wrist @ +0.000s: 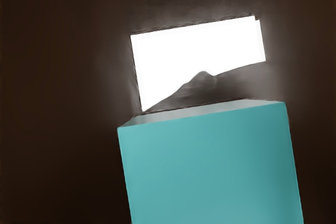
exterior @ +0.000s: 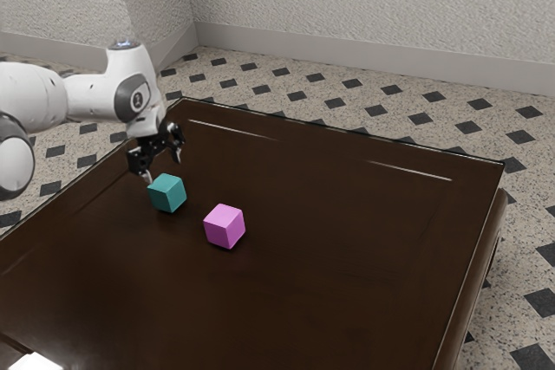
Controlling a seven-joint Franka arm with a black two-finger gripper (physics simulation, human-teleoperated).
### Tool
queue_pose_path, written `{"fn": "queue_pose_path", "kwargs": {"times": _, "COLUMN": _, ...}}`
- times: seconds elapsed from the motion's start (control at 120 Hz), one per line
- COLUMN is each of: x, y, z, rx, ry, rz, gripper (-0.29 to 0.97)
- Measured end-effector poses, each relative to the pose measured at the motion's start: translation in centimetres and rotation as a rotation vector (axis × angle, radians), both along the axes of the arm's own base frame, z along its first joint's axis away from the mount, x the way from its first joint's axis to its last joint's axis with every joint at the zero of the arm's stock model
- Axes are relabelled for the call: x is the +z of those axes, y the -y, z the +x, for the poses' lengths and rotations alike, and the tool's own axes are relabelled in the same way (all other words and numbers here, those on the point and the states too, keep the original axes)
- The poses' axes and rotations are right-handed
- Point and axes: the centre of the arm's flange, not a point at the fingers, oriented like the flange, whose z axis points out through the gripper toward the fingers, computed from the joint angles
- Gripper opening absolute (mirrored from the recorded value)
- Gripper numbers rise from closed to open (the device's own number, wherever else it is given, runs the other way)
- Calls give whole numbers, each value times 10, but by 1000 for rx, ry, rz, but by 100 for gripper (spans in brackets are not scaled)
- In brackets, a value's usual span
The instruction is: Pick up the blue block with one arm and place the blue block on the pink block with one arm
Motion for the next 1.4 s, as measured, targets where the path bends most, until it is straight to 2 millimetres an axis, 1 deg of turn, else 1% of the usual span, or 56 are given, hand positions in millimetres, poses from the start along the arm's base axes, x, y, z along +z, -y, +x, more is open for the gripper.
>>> {"fn": "queue_pose_path", "kwargs": {"times": 0.058, "x": -7, "y": -3, "z": -1, "rx": 8, "ry": -5, "rz": -14, "gripper": 68}}
{"fn": "queue_pose_path", "kwargs": {"times": 0.142, "x": -13, "y": -4, "z": -2, "rx": 15, "ry": -7, "rz": -32, "gripper": 68}}
{"fn": "queue_pose_path", "kwargs": {"times": 0.308, "x": -19, "y": -6, "z": -3, "rx": 22, "ry": -11, "rz": -48, "gripper": 68}}
{"fn": "queue_pose_path", "kwargs": {"times": 0.433, "x": -24, "y": -11, "z": -8, "rx": 33, "ry": -20, "rz": -55, "gripper": 68}}
{"fn": "queue_pose_path", "kwargs": {"times": 0.592, "x": -36, "y": 1, "z": -11, "rx": 17, "ry": -45, "rz": -67, "gripper": 68}}
{"fn": "queue_pose_path", "kwargs": {"times": 0.708, "x": -43, "y": 4, "z": -12, "rx": 12, "ry": -55, "rz": -71, "gripper": 68}}
{"fn": "queue_pose_path", "kwargs": {"times": 0.75, "x": -46, "y": 4, "z": -12, "rx": 11, "ry": -58, "rz": -73, "gripper": 64}}
{"fn": "queue_pose_path", "kwargs": {"times": 0.833, "x": -50, "y": 7, "z": -12, "rx": 11, "ry": -62, "rz": -79, "gripper": 47}}
{"fn": "queue_pose_path", "kwargs": {"times": 0.867, "x": -45, "y": 8, "z": -13, "rx": 10, "ry": -57, "rz": -78, "gripper": 42}}
{"fn": "queue_pose_path", "kwargs": {"times": 0.908, "x": -14, "y": 19, "z": -21, "rx": -3, "ry": -36, "rz": -74, "gripper": 36}}
{"fn": "queue_pose_path", "kwargs": {"times": 0.983, "x": 72, "y": 57, "z": -54, "rx": -40, "ry": 19, "rz": -58, "gripper": 33}}
{"fn": "queue_pose_path", "kwargs": {"times": 1.008, "x": 100, "y": 77, "z": -64, "rx": -59, "ry": 32, "rz": -56, "gripper": 32}}
{"fn": "queue_pose_path", "kwargs": {"times": 1.05, "x": 137, "y": 117, "z": -76, "rx": -101, "ry": 46, "rz": -56, "gripper": 32}}
{"fn": "queue_pose_path", "kwargs": {"times": 1.067, "x": 148, "y": 133, "z": -79, "rx": -118, "ry": 46, "rz": -56, "gripper": 32}}
{"fn": "queue_pose_path", "kwargs": {"times": 1.092, "x": 157, "y": 154, "z": -83, "rx": -139, "ry": 41, "rz": -58, "gripper": 32}}
{"fn": "queue_pose_path", "kwargs": {"times": 1.125, "x": 165, "y": 175, "z": -85, "rx": -157, "ry": 33, "rz": -62, "gripper": 31}}
{"fn": "queue_pose_path", "kwargs": {"times": 1.167, "x": 171, "y": 197, "z": -85, "rx": -172, "ry": 22, "rz": -67, "gripper": 31}}
{"fn": "queue_pose_path", "kwargs": {"times": 1.25, "x": 155, "y": 235, "z": -80, "rx": -187, "ry": -34, "rz": -86, "gripper": 32}}
{"fn": "queue_pose_path", "kwargs": {"times": 1.275, "x": 149, "y": 244, "z": -79, "rx": -186, "ry": -49, "rz": -90, "gripper": 32}}
{"fn": "queue_pose_path", "kwargs": {"times": 1.317, "x": 138, "y": 247, "z": -76, "rx": -162, "ry": -71, "rz": -88, "gripper": 32}}
{"fn": "queue_pose_path", "kwargs": {"times": 1.35, "x": 125, "y": 241, "z": -72, "rx": -129, "ry": -90, "rz": -78, "gripper": 32}}
{"fn": "queue_pose_path", "kwargs": {"times": 1.4, "x": 114, "y": 231, "z": -69, "rx": -81, "ry": -106, "rz": -70, "gripper": 32}}
